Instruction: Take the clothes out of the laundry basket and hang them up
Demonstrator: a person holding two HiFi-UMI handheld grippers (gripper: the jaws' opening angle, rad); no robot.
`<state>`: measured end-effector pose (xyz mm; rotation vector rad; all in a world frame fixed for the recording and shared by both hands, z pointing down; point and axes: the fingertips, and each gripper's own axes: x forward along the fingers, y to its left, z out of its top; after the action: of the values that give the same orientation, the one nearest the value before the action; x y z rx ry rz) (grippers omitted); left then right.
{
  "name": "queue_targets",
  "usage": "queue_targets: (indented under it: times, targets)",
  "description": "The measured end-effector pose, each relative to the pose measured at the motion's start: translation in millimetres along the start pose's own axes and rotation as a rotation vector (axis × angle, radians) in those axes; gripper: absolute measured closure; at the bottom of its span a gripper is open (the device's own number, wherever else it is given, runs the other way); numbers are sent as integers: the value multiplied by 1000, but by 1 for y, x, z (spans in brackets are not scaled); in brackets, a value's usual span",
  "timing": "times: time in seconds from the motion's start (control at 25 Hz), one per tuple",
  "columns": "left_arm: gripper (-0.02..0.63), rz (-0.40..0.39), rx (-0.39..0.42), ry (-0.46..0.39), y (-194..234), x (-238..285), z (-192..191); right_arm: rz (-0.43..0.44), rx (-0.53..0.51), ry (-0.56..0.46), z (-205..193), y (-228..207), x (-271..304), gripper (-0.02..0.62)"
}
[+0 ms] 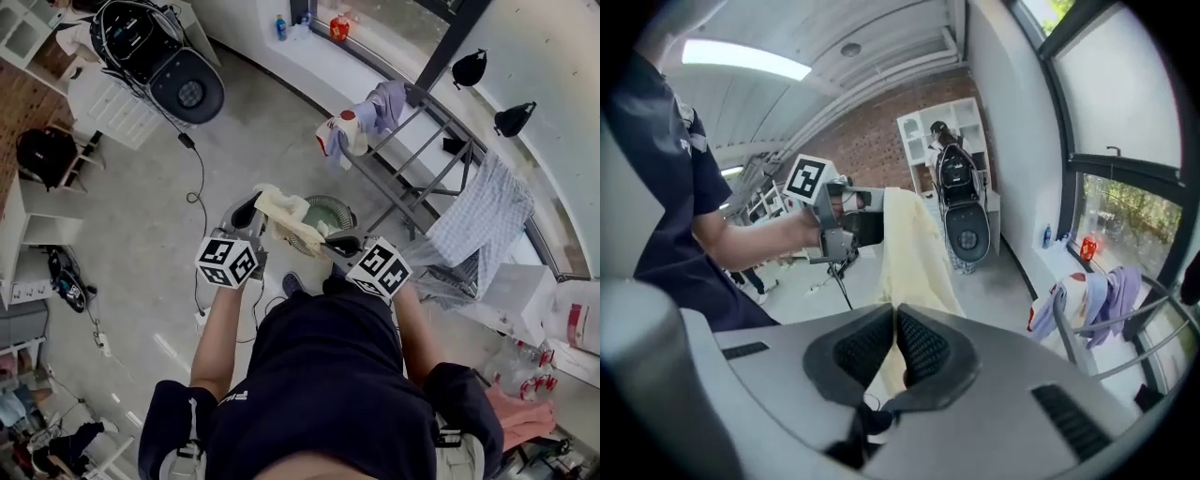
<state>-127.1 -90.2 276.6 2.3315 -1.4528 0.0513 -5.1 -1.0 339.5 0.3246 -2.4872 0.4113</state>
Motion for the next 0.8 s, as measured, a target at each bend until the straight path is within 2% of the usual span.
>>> queue_targets:
  times: [0.16, 0.2, 0.28, 0.32, 0.4, 0.48, 0.56, 0.68, 0.8]
  targets:
    - [578, 30, 35, -78, -15, -10, 50, -80, -70, -111, 23, -9, -1, 554]
    - [578, 38, 35, -96, -17, -12, 62, -82, -60, -119, 24, -12, -1, 514]
    - [578, 55, 25, -138, -19, -17, 87, -84, -42, -91, 14, -19, 3, 378]
    - [578, 62, 18, -161, -20, -19, 100, -96, -54, -65, 6, -21, 5, 344]
    - [578, 64, -15, -209, -22, -25, 125, -118, -95, -18, -9, -22, 12, 333]
    - [578, 61, -37, -256, -23, -31, 148, -100, -108, -24, -15, -12, 26, 333]
    - [578, 70, -29, -293, -25, -35, 168, -86, -105, -74, -10, -2, 45, 333]
    - [578, 87, -5, -328, -30, -39, 195, -110, -84, -173, 15, 7, 76, 333]
    - [578, 110, 9, -347, -31, -43, 215, -122, -70, -194, 34, 17, 119, 333]
